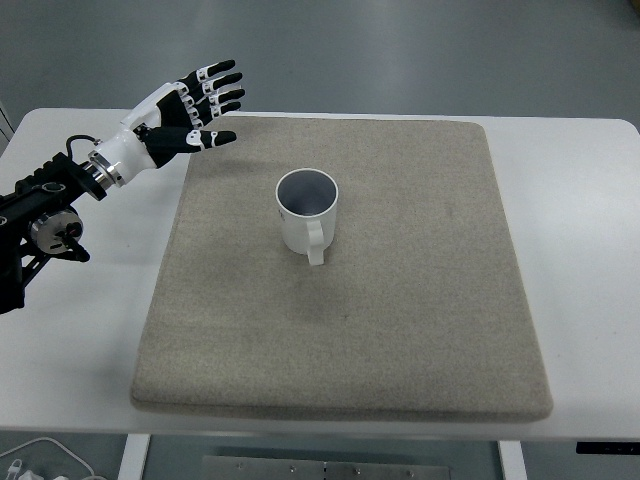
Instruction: Flip white cup upright
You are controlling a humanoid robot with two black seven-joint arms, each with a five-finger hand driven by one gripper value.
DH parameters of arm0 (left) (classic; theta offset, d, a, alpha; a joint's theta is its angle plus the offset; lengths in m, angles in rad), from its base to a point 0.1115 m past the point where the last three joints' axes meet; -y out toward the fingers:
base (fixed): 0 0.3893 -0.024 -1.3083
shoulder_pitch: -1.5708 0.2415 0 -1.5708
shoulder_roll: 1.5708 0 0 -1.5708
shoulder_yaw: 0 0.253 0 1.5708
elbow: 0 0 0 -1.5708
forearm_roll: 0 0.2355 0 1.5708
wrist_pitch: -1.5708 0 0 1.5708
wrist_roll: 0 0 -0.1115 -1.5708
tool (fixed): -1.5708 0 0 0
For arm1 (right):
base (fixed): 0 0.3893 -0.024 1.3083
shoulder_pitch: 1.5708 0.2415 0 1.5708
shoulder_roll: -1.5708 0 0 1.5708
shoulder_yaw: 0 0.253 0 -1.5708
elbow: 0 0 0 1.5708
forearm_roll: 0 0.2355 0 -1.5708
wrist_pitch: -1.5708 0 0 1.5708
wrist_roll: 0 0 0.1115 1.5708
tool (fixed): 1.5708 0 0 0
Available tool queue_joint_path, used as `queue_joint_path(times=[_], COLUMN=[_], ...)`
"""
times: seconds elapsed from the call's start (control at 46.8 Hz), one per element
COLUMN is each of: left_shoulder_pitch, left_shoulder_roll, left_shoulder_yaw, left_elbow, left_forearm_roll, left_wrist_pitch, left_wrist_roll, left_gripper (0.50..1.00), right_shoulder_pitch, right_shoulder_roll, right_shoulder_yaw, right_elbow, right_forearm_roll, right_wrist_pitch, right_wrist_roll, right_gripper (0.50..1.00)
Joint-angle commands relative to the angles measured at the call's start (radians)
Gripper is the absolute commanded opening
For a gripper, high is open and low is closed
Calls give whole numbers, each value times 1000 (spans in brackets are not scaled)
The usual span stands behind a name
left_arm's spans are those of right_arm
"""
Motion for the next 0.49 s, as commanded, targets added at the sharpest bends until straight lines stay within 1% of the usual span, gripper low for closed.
queue_joint_path(times=[0.0,0.192,0.47], left_shoulder_pitch=[0,9,17], left_shoulder_roll=[0,-2,-2], left_shoulder_yaw=[-4,-1,1], left_elbow=[38,110,153], left_forearm_roll=[-7,-44,-142], left_wrist_pitch=[-24,-71,-73], left_wrist_roll=[0,0,0], left_gripper=[994,994,994], right_shoulder_pitch=[0,0,0], right_shoulder_roll=[0,0,0], right_shoulder_yaw=[-1,-1,-1], right_elbow=[0,0,0], right_forearm_roll=[0,0,0], right_wrist_pitch=[0,0,0], right_wrist_roll=[0,0,0], right_gripper=[930,930,930])
